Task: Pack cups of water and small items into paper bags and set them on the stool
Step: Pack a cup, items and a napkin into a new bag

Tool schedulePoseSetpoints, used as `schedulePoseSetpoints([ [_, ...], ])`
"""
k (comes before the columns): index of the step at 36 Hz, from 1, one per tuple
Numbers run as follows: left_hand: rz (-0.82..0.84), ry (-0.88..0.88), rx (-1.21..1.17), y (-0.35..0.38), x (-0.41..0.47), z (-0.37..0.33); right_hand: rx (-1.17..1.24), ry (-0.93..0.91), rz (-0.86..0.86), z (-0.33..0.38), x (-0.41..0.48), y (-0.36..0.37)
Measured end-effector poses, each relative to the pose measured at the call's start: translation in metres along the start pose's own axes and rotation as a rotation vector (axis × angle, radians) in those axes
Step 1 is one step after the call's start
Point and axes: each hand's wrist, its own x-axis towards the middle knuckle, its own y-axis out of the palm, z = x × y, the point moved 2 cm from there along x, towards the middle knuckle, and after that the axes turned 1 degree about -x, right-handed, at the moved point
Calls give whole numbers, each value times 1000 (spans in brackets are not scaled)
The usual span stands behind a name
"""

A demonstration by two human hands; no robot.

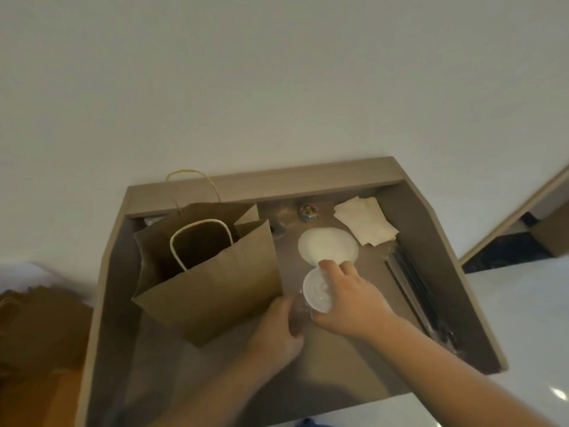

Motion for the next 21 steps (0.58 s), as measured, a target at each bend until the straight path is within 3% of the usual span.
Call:
schedulePoseSetpoints([
  [13, -9, 109, -286, 31, 18, -5, -45, -90, -11, -12, -7, 5],
  [21, -49, 167, -269, 35, 20, -4, 94, -147, -5, -21, -6, 2],
])
